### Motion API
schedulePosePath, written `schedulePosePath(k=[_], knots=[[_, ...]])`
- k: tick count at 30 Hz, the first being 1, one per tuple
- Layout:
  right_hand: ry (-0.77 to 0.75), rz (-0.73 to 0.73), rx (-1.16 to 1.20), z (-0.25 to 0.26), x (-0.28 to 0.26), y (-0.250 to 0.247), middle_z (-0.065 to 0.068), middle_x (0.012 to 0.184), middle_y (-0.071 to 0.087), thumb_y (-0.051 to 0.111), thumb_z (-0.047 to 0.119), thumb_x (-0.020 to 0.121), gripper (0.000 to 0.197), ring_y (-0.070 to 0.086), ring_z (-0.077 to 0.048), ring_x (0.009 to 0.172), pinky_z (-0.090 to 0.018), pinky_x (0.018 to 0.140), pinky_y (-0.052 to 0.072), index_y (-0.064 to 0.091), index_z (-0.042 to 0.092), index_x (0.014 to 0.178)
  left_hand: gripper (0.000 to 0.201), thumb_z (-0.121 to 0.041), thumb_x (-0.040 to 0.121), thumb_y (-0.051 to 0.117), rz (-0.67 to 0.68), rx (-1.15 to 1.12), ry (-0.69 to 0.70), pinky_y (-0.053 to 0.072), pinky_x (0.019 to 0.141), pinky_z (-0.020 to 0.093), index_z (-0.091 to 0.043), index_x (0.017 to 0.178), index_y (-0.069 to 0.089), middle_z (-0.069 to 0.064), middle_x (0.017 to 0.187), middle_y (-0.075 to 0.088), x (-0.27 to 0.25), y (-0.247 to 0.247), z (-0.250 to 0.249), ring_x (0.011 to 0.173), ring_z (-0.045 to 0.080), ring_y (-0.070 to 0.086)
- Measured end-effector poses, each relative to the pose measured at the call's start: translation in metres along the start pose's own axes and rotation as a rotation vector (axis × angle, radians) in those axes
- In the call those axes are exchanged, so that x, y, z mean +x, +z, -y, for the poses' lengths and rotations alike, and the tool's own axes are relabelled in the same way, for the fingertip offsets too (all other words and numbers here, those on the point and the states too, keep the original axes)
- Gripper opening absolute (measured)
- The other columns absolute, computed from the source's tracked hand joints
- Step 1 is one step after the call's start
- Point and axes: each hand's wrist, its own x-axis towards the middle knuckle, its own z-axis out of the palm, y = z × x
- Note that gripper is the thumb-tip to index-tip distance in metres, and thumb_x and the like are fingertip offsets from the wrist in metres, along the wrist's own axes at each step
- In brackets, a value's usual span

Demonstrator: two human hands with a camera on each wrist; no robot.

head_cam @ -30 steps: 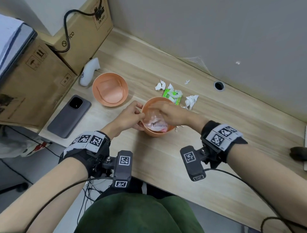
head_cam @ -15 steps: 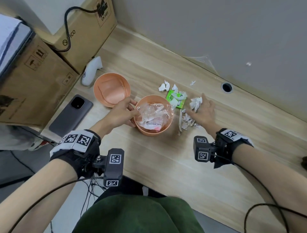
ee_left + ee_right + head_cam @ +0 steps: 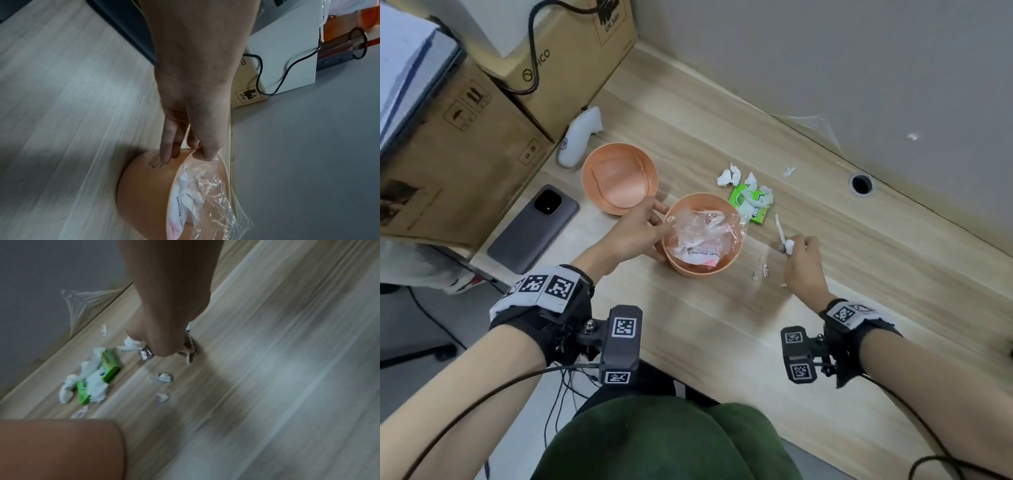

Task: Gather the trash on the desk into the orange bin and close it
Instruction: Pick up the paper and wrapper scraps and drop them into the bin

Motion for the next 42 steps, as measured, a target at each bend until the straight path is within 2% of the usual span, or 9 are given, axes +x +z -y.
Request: schedulePosePath(k=[4,7,12,16,25,30,34,38,42], knots=[[0.178,0.02,0.202,-0.003,0.003,-0.03,-0.018,0.089,0.048,0.037,-0.007,0.085,0.014,0.056,-0.033,0.076,-0.03,0.049,0.042,0.042,0.006,0.085,0.026,-0.011,0.091,0.059,0.023,0.0,0.006,0.062,0.067,0.041,-0.013,0.114,0.047,0.011,0.091,0.056,-0.001,0.003,-0.003,0.068,0.019,0.064],[0.124,-0.104,0.487,0.035,0.008,-0.067,-0.006,0.083,0.051,0.033,0.025,0.097,0.021,0.051,-0.026,0.072,-0.031,0.059,0.042,0.043,0.006,0.096,0.026,-0.01,0.09,0.058,0.047,-0.005,0.014,0.063,0.068,0.039,-0.011,0.113,0.047,0.011,0.088,0.059,-0.002,0.009,-0.007,0.063,0.015,0.064],[-0.254,-0.212,0.671,0.134,-0.014,-0.107,0.007,0.089,0.057,0.034,0.018,0.1,0.009,0.055,-0.006,0.065,-0.025,0.067,0.049,0.034,0.019,0.109,0.021,-0.011,0.091,0.06,0.055,-0.021,0.031,0.063,0.067,0.038,-0.013,0.108,0.047,0.009,0.082,0.059,-0.003,0.02,-0.013,0.053,0.007,0.064],[-0.525,0.085,0.253,0.166,-0.025,-0.07,-0.006,0.102,0.06,0.046,0.002,0.086,0.027,0.057,-0.028,0.094,-0.043,0.078,0.048,0.046,0.015,0.11,0.021,-0.017,0.092,0.063,0.062,-0.043,0.035,0.063,0.07,0.041,-0.013,0.106,0.048,0.008,0.08,0.06,-0.003,0.025,-0.014,0.05,0.006,0.064],[-0.332,0.809,-0.256,0.187,0.005,-0.029,-0.019,0.13,0.055,0.024,0.032,0.093,0.047,0.05,-0.037,0.123,-0.051,0.106,0.038,0.051,0.006,0.123,0.024,-0.023,0.092,0.065,0.023,-0.099,0.037,0.063,0.07,0.04,-0.013,0.105,0.048,0.0,0.066,0.064,-0.005,0.024,-0.013,0.052,0.01,0.063],[-0.498,0.569,-0.225,0.174,0.001,-0.058,-0.009,0.15,0.033,0.051,0.032,0.085,0.054,0.025,-0.03,0.14,-0.05,0.115,0.02,0.044,0.026,0.138,0.033,-0.012,0.088,0.067,0.026,-0.12,0.009,0.061,0.059,0.031,-0.01,0.112,0.045,0.012,0.085,0.059,-0.001,0.018,-0.01,0.052,0.007,0.064],[-0.545,0.416,0.304,0.172,-0.014,-0.098,0.001,0.113,0.06,0.059,0.01,0.089,0.028,0.052,0.012,0.095,-0.016,0.087,0.043,0.064,0.007,0.116,0.037,-0.013,0.087,0.069,0.045,-0.114,-0.001,0.061,0.061,0.031,-0.009,0.116,0.046,0.016,0.091,0.057,-0.001,0.017,-0.012,0.06,0.015,0.063],[-0.229,-0.007,0.514,0.138,0.017,-0.097,0.007,0.092,0.063,0.051,0.006,0.088,0.019,0.06,-0.008,0.076,-0.024,0.073,0.046,0.065,0.017,0.095,0.036,-0.015,0.088,0.07,0.037,-0.106,-0.012,0.062,0.062,0.031,-0.009,0.117,0.049,0.009,0.083,0.057,-0.001,0.013,-0.01,0.058,0.011,0.062],[-0.092,0.071,0.155,0.098,0.052,-0.071,-0.014,0.138,0.041,0.065,0.016,0.083,0.058,0.042,-0.028,0.129,-0.035,0.108,0.032,0.042,0.013,0.137,0.038,-0.017,0.09,0.067,0.027,-0.083,-0.01,0.062,0.064,0.032,-0.008,0.121,0.047,0.005,0.081,0.054,-0.005,0.006,-0.007,0.062,0.013,0.061]])
